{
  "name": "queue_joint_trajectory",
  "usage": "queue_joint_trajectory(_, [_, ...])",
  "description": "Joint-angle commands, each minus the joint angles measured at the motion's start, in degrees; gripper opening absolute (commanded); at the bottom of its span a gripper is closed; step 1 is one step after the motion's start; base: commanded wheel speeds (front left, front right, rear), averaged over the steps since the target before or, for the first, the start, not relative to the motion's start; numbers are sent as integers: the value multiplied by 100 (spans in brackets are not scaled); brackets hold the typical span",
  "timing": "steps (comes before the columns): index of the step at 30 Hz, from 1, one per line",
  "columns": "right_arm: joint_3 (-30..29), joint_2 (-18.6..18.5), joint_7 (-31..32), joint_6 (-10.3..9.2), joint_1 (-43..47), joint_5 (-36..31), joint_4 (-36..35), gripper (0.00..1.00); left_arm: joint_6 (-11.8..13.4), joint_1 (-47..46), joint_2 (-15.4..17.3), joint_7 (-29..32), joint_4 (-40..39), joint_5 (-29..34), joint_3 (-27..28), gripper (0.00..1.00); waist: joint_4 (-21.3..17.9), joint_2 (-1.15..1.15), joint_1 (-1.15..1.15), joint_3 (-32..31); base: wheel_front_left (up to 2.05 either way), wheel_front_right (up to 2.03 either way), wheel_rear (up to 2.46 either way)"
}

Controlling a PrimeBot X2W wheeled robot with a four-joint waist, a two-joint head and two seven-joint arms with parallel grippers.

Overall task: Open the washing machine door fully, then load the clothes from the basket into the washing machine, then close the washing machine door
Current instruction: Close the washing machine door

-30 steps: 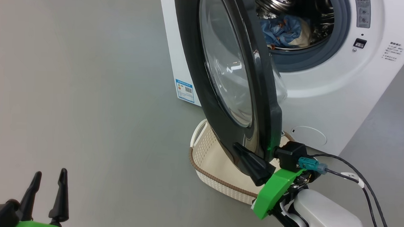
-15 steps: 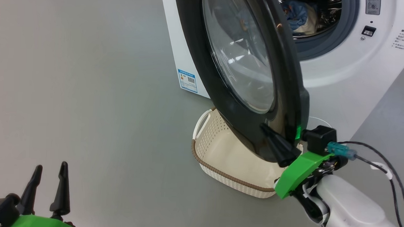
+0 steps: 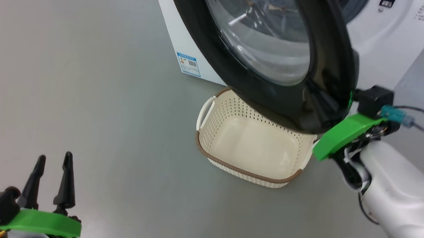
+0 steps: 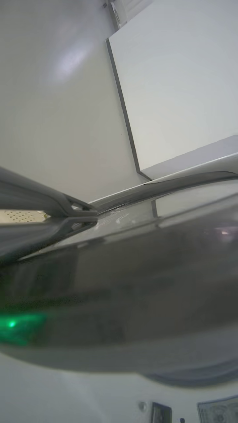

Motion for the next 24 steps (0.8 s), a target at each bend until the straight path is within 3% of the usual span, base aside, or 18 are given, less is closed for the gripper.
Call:
queue_joint_trajectory(1, [-121, -80, -48, 14, -192, -97, -48, 0, -12, -245, 224, -60, -164, -44, 175, 100, -91, 0, -1, 237, 0, 0, 0])
queue_joint_trajectory(16, [-909, -217, -48, 14, -1170, -388, 130, 0, -12, -560, 259, -60, -275, -205, 146, 100, -273, 0, -1, 1094, 0, 0, 0])
queue_joint_trajectory(24, [-836, -293, -48, 14, -1763, -589, 337, 0, -12, -708, 227, -60, -337, -227, 124, 100, -272, 0, -1, 1444, 0, 0, 0])
